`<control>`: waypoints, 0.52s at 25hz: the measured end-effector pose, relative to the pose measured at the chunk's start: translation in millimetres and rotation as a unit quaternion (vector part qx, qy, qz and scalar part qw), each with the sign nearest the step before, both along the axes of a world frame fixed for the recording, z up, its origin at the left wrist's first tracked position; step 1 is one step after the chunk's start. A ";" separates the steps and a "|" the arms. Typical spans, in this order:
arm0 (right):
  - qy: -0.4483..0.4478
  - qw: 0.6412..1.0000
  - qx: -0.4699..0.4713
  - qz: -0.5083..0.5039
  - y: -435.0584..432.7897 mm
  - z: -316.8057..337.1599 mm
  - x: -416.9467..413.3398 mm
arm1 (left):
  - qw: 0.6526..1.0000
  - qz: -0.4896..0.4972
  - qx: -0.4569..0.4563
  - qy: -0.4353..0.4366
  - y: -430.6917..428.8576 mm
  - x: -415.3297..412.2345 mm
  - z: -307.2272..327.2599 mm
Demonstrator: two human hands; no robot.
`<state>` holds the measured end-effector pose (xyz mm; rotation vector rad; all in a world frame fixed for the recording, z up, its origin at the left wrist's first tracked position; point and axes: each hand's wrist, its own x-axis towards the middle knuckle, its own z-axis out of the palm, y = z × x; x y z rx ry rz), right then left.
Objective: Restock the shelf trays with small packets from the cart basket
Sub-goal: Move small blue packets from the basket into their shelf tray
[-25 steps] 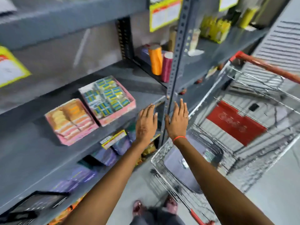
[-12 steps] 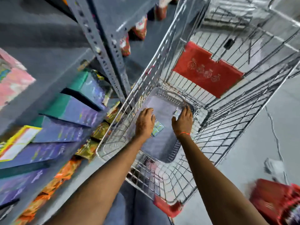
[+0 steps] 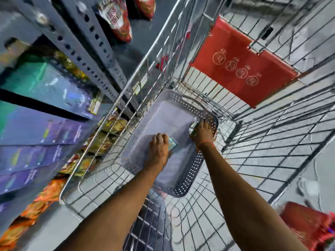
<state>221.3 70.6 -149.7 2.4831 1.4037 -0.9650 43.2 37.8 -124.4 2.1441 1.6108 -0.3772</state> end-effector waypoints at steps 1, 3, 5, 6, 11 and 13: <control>-0.018 1.000 -0.006 0.010 0.3 -8.9 0.4 | 1.000 -0.003 -0.001 0.000 1.3 0.1 -0.6; -0.069 0.997 -0.011 0.045 -3.3 -20.6 -4.0 | 1.000 0.013 -0.017 0.004 6.1 0.9 3.2; -0.103 0.991 -0.028 0.078 -11.7 -27.0 -13.4 | 0.999 0.038 -0.023 0.000 11.2 1.0 13.9; -0.106 0.990 -0.040 0.084 -15.5 -26.7 -17.7 | 0.999 0.044 -0.023 -0.007 13.2 0.6 21.2; -0.088 0.989 -0.066 0.104 -9.7 26.3 -36.9 | 0.998 0.047 0.017 -0.023 22.7 -11.5 78.6; -0.080 0.986 -0.063 0.132 0.6 79.1 -43.0 | 0.998 0.044 0.038 -0.039 23.4 -16.9 119.3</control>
